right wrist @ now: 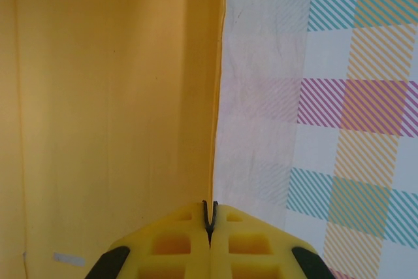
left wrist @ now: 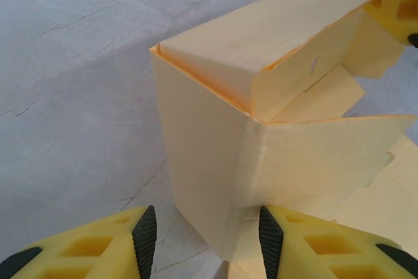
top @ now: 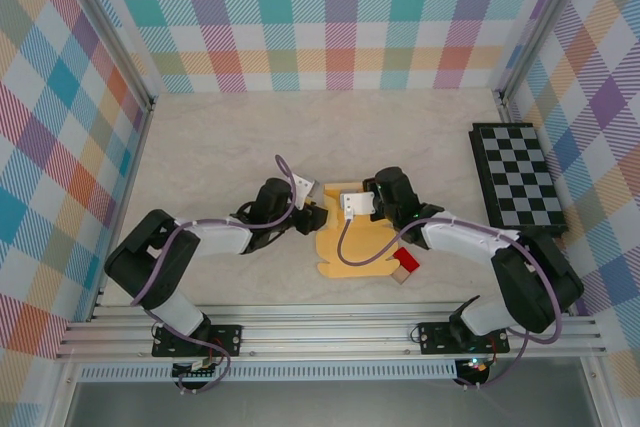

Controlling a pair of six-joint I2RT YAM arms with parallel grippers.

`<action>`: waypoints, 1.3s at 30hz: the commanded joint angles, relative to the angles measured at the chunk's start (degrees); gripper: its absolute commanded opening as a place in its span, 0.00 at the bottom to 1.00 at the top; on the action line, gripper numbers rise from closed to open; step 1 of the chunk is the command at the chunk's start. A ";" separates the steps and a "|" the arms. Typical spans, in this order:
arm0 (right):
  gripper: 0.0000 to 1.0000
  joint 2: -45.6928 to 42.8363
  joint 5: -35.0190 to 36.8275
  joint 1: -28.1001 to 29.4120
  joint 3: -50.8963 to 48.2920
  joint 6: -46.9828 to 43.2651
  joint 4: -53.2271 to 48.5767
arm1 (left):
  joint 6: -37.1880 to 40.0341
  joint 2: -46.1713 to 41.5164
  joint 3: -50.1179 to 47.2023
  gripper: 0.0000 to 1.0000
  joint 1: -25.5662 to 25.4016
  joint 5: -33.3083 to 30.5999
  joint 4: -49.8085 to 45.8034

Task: Fold the paper box

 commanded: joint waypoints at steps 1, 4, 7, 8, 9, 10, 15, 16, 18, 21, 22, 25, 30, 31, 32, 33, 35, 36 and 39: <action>0.00 1.73 0.26 1.15 -2.05 -3.19 3.23 | -2.56 1.45 2.67 0.49 -1.40 -4.21 0.50; 0.00 2.09 1.10 1.46 -2.63 -4.18 4.93 | -4.64 2.43 3.46 0.51 -2.34 -6.97 0.07; 0.00 2.57 1.91 1.76 -3.70 -5.89 6.73 | -5.86 2.91 3.62 0.51 -3.87 -10.70 0.05; 0.00 2.77 2.16 1.84 -4.01 -6.44 7.56 | -5.86 3.08 3.56 0.52 -4.28 -11.78 -0.06; 0.00 2.95 2.40 2.03 -4.43 -6.91 8.43 | -5.86 3.31 3.54 0.51 -4.73 -13.17 -0.29; 0.00 3.05 2.62 2.07 -4.65 -7.05 8.71 | -5.79 3.51 3.55 0.52 -4.98 -14.08 -0.70; 0.00 3.41 3.43 2.66 -4.67 -7.31 8.63 | -7.62 3.58 4.09 0.53 -5.33 -16.14 -3.72; 0.00 3.44 3.62 2.73 -4.64 -7.32 8.48 | -8.56 3.16 4.34 0.54 -5.41 -16.79 -4.81; 0.00 3.48 3.91 2.77 -4.57 -7.32 8.23 | -10.28 2.22 4.99 0.57 -5.47 -17.71 -7.32; 0.00 3.32 4.33 2.78 -4.64 -7.27 8.27 | -13.82 0.52 5.49 0.62 -5.43 -18.83 -11.22; 0.00 3.32 4.59 2.83 -4.67 -7.48 8.68 | -14.91 -0.12 5.21 0.63 -5.49 -18.21 -11.55; 0.00 3.32 5.23 2.86 -4.88 -7.54 9.60 | -16.85 -2.48 3.31 0.64 -5.51 -17.14 -11.02; 0.00 2.97 5.22 3.04 -4.74 -6.27 8.99 | -14.52 -3.69 1.75 0.64 -6.82 -15.26 -8.98; 0.00 2.88 5.28 3.06 -4.70 -6.03 8.64 | -14.00 -3.51 1.79 0.64 -7.13 -14.90 -8.64; 0.00 2.84 5.31 3.11 -4.66 -5.93 8.36 | -13.56 -3.25 1.87 0.64 -7.57 -14.80 -8.12; 0.00 2.80 5.32 3.13 -4.66 -5.76 8.28 | -13.25 -2.95 2.03 0.64 -7.84 -14.61 -7.69; 0.00 2.75 5.39 3.12 -4.63 -5.15 7.65 | -12.93 -2.45 2.21 0.64 -8.13 -14.13 -6.30; 0.00 2.66 5.41 3.13 -4.53 -4.92 7.44 | -12.90 -2.37 2.37 0.64 -8.08 -13.68 -5.97; 0.00 2.19 5.15 3.11 -4.58 -4.29 6.46 | -12.40 -2.41 3.04 0.64 -8.25 -13.21 -6.00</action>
